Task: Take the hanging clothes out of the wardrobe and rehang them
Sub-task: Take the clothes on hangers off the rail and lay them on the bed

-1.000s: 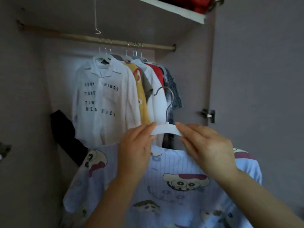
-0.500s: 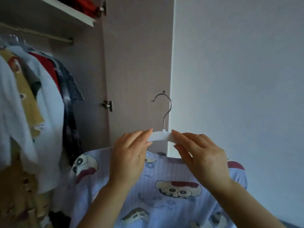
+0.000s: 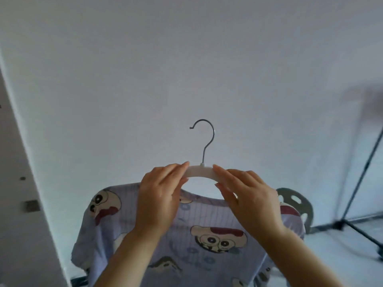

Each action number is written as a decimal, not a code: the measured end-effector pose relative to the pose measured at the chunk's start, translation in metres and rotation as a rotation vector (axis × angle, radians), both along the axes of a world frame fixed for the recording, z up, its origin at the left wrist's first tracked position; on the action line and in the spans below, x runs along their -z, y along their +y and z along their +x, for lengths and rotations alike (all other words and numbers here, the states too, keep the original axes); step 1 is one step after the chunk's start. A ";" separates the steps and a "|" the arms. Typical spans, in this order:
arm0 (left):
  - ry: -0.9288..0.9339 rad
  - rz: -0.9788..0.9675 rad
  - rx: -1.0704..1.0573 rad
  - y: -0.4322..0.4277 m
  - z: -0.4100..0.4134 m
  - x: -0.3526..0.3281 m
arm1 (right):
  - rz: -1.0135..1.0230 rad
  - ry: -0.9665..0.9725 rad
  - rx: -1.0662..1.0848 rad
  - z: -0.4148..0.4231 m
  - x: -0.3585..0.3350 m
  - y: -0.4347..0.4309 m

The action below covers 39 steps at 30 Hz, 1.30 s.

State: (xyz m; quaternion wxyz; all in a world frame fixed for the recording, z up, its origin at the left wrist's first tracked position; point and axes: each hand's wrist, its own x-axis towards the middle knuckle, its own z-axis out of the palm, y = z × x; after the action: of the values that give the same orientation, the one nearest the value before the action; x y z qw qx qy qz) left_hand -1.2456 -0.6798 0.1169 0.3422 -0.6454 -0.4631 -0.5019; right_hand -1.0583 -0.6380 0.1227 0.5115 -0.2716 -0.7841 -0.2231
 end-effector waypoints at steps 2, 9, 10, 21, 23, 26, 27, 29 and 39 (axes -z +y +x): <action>0.000 -0.007 0.113 0.018 0.035 0.004 | 0.003 -0.003 0.128 0.039 0.001 -0.006; 0.041 -0.043 0.525 0.056 0.163 0.018 | -0.010 -0.008 0.547 0.157 0.013 -0.056; 0.042 -0.060 0.601 0.057 0.180 0.021 | -0.006 -0.011 0.602 0.171 0.015 -0.065; 0.038 -0.168 1.129 0.032 0.376 0.039 | -0.027 -0.060 1.067 0.319 0.032 -0.157; 0.036 -0.176 1.186 0.031 0.412 0.043 | -0.032 -0.071 1.127 0.349 0.036 -0.164; 0.034 -0.201 1.223 0.035 0.465 0.050 | -0.053 -0.085 1.180 0.395 0.040 -0.166; 0.037 -0.214 1.230 0.038 0.482 0.051 | -0.058 -0.087 1.194 0.410 0.040 -0.165; 0.037 -0.235 1.246 0.044 0.516 0.052 | -0.058 -0.089 1.220 0.441 0.041 -0.160; 0.050 -0.310 1.284 0.088 0.655 0.056 | -0.066 -0.087 1.248 0.577 0.046 -0.117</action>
State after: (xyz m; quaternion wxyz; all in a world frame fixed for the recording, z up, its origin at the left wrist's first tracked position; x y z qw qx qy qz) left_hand -0.5911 -0.5913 0.0605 -0.1114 -0.8466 -0.0453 -0.5185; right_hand -0.4812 -0.7548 0.0762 0.2438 -0.6848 -0.5043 -0.4662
